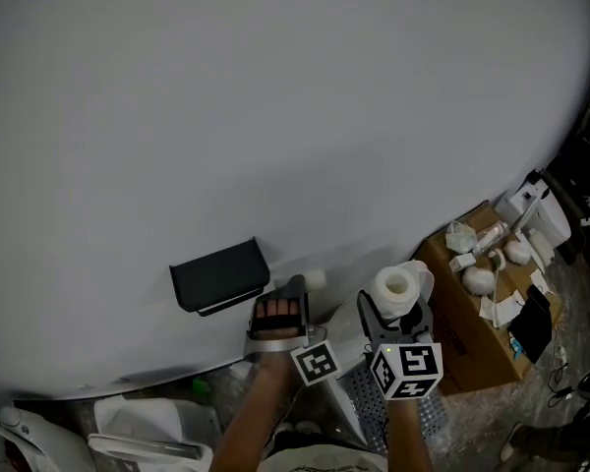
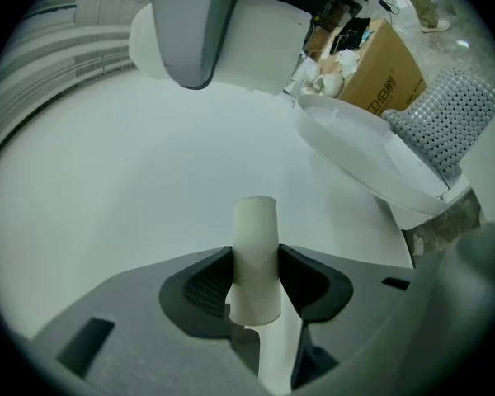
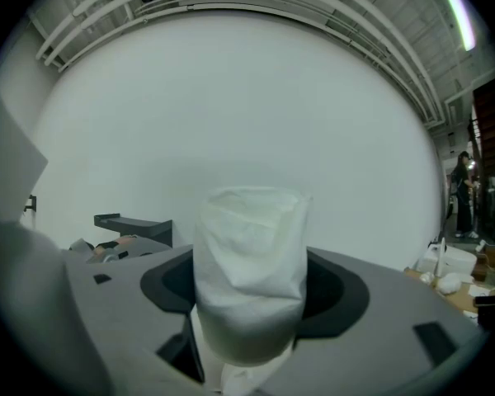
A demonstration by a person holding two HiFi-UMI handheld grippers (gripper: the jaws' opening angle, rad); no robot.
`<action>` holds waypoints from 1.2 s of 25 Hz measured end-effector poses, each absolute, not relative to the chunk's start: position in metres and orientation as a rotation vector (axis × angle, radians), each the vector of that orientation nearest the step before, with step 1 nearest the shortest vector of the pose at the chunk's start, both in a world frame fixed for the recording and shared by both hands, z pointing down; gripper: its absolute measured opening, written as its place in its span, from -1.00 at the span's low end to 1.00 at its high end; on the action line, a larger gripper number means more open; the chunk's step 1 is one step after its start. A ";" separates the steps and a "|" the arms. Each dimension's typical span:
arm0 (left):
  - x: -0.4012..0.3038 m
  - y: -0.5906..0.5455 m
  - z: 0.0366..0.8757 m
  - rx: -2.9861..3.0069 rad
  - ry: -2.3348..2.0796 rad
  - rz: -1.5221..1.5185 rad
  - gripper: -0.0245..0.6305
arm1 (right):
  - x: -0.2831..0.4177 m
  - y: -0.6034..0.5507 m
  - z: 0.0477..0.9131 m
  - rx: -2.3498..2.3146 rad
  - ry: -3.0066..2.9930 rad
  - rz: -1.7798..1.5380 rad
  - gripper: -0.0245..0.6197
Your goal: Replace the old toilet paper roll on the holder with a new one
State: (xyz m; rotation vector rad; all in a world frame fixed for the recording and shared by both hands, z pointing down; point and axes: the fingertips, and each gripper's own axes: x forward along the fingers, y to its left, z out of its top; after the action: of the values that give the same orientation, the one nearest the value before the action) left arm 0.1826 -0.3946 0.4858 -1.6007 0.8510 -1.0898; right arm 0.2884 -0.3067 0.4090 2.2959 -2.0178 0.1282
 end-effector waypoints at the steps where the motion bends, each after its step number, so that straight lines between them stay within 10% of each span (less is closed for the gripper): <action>1: 0.183 -0.394 0.485 -1.612 0.853 -1.084 -0.38 | 0.292 -0.306 0.409 2.304 -2.009 0.130 0.04; 30: 0.073 -0.347 0.365 -2.799 1.177 -0.021 -0.38 | 0.264 -0.327 0.398 2.240 -2.054 0.045 0.04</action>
State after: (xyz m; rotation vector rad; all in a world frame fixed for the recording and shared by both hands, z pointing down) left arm 0.0728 -0.3470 0.3648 -2.7990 1.1766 -0.0210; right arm 0.2642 -0.3269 0.3978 2.2397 -2.0536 0.0448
